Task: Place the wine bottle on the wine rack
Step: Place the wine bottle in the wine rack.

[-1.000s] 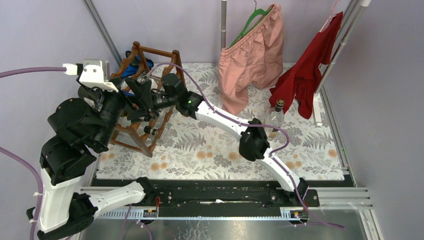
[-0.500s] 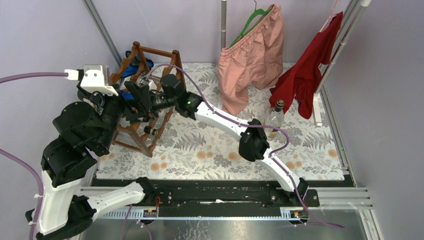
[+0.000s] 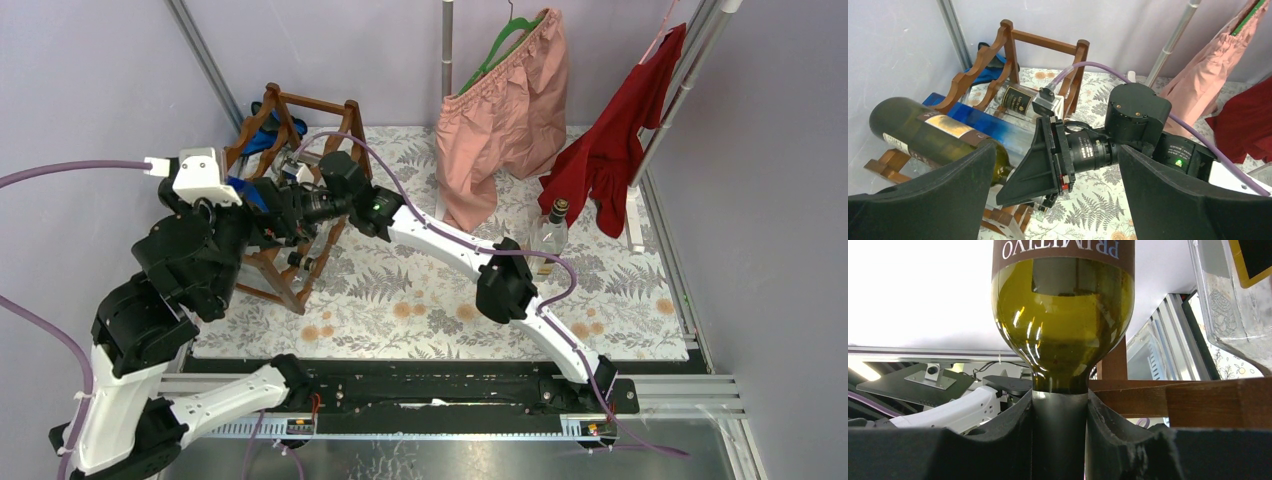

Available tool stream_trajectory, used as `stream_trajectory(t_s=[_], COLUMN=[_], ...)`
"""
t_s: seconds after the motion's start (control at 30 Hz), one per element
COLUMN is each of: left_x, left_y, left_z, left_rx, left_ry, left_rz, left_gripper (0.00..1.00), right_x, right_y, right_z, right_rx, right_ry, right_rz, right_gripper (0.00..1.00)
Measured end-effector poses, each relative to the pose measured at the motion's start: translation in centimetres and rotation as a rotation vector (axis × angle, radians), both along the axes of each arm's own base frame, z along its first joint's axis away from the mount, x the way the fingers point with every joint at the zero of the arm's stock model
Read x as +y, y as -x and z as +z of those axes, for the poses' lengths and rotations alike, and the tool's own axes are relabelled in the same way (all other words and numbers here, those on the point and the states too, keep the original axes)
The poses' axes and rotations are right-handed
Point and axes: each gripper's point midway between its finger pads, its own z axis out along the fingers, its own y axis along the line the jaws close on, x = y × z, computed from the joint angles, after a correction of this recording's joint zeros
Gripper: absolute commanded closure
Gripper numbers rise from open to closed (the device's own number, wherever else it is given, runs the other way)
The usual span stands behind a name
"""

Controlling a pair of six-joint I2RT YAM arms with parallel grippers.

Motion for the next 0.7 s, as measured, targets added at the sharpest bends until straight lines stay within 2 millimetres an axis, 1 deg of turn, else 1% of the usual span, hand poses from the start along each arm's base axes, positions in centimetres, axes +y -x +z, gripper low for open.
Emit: stream_trajectory(t_s=[0.07, 0.17, 0.27, 0.4, 0.57, 0.7], left_x=[0.4, 0.9, 1.0, 1.0, 1.2, 1.4], left_y=[0.2, 0.5, 0.4, 0.1, -0.2, -0.4], left_z=[-0.3, -0.5, -0.9, -2.0, -3.6, -4.9], left_rx=[0.004, 0.009, 0.025, 0.067, 0.132, 0.18], left_ry=[0.01, 0.023, 0.017, -0.018, -0.072, -0.104], left_rz=[0.016, 0.034, 0.047, 0.072, 0.116, 0.155], left_gripper=[0.01, 0.01, 0.02, 0.13, 0.22, 0.33], right_x=[0.0, 0.0, 0.1, 0.1, 0.1, 0.1], right_y=[0.0, 0.1, 0.1, 0.0, 0.0, 0.0], right_z=[0.0, 0.0, 0.3, 0.7, 0.7, 0.8], right_rx=[0.0, 0.001, -0.01, -0.033, -0.037, -0.039], right_ry=[0.0, 0.0, -0.015, -0.039, -0.042, -0.046], right_rz=[0.0, 0.001, 0.002, 0.003, 0.003, 0.004], right_gripper=[0.62, 0.55, 0.49, 0.47, 0.45, 0.44])
